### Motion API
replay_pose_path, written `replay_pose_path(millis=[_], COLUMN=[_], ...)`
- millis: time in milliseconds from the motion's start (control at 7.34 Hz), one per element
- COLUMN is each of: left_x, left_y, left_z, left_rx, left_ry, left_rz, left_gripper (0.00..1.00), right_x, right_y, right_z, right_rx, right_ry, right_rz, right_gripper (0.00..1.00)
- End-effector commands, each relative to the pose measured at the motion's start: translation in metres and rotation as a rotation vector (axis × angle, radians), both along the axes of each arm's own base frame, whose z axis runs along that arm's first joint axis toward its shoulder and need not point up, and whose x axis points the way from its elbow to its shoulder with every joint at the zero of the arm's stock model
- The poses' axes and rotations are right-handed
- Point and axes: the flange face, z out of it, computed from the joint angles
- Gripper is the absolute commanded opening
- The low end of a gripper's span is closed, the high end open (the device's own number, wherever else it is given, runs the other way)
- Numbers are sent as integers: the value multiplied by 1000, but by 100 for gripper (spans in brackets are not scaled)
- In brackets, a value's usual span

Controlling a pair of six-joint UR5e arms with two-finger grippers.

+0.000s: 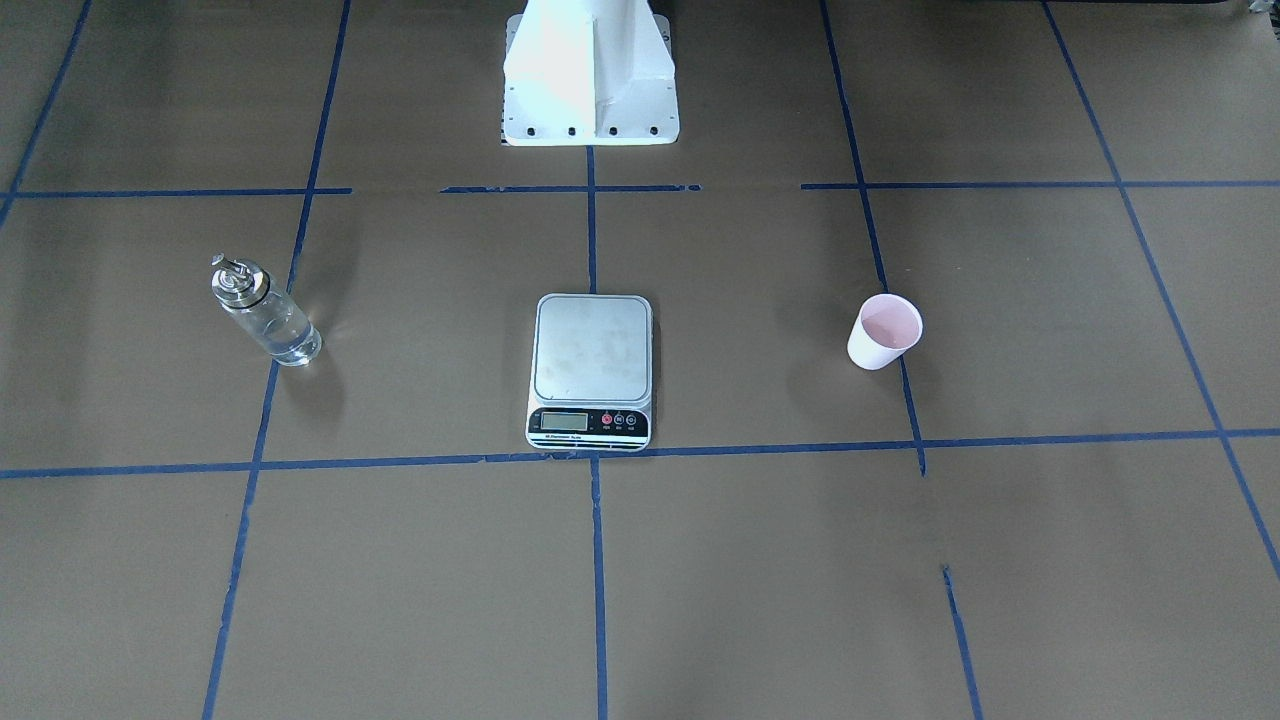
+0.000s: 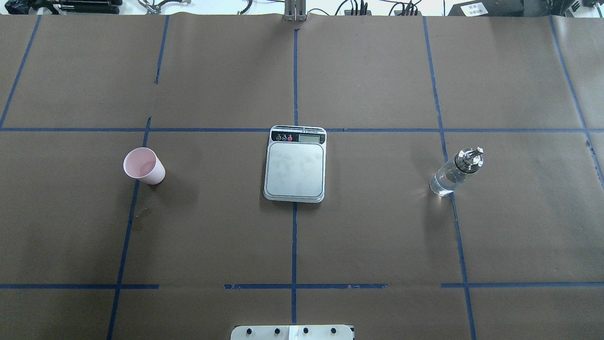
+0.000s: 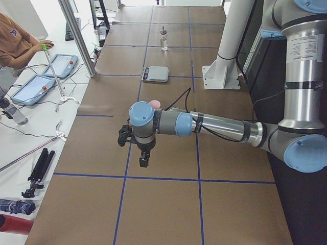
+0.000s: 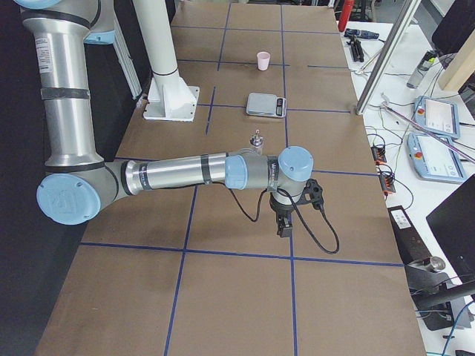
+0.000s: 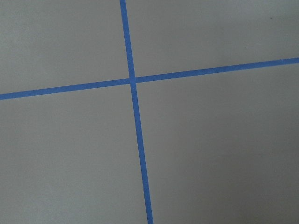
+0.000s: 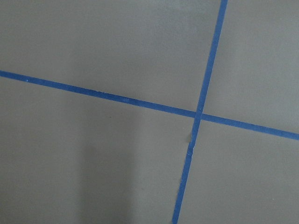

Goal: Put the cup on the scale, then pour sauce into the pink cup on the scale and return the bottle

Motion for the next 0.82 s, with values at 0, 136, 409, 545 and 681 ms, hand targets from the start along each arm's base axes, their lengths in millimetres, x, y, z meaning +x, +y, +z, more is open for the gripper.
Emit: replay_pose_path(millis=[0,136,409,545,681], left_x=[1,3,4,4,5], left_y=[-1,-1,-3,-3,-4], left_z=[3,0,-1,-6,-10], left_rx=[-5,2,2,9,26], left_ry=[12,14,14,16,18], left_rz=[2,6,7,4,8], left_gripper=[100,100,100,100,100], right_x=[0,0,0,0,0], right_y=[3,3,8,9,10], right_z=[1,2,6,8,8], right_rx=[-1,-3,-3,-7,-7], right_ry=[-3,-5,-6,-6,-6], right_rz=[0,0,0,1,1], right_gripper=[100,100,100,100,100])
